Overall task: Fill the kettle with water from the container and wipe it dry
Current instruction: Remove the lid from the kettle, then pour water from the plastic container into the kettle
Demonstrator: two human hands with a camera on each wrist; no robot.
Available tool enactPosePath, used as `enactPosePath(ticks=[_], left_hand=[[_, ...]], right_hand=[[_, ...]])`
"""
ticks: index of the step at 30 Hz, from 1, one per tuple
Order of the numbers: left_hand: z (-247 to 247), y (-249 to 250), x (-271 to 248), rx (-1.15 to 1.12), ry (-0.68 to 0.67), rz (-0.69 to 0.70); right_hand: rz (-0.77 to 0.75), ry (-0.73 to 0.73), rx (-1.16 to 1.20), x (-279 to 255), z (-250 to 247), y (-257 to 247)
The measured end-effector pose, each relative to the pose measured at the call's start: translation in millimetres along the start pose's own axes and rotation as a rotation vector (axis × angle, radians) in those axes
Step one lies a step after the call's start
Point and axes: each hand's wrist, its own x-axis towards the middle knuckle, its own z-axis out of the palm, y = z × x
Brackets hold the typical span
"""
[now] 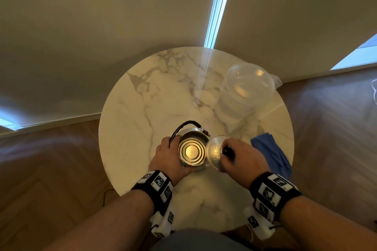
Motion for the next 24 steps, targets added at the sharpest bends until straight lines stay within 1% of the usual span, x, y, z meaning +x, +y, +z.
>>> enactPosePath(ticks=[3,5,11,14,17,19,21,23,24], left_hand=[[0.6,-2.5,-0.7,0.007,-0.007,0.000],[2.7,-4.6,-1.4,0.012,0.005,0.003],[4.4,-4.3,-0.7,0.020,0.012,-0.004],[3.0,1.0,-2.4,0.041,0.014,-0.022],[3.3,6.8,-6.5,0.096,0.028,-0.052],[5.0,9.5,-10.8,0.134,0.036,-0.085],[7.6,14.5,-16.2,0.151,0.057,-0.101],[8.8,21.6,-23.8,0.158,0.102,-0.104],[9.4,24.3,-27.8,0.171,0.134,-0.097]], right_hand=[[0.123,-0.107,-0.053,-18.5,12.0,31.9],[0.158,-0.176,-0.082,-23.4,23.9,43.5],[0.171,-0.212,-0.107,-9.4,50.7,57.7],[0.150,-0.260,-0.115,-3.4,57.3,65.9],[0.109,-0.305,-0.076,-1.7,58.5,73.5],[0.098,-0.322,-0.023,-2.9,53.5,77.5],[0.075,-0.316,0.034,-4.8,37.3,79.1],[0.013,-0.253,0.089,-1.5,6.3,77.3],[-0.029,-0.182,0.122,3.3,-15.3,74.3]])
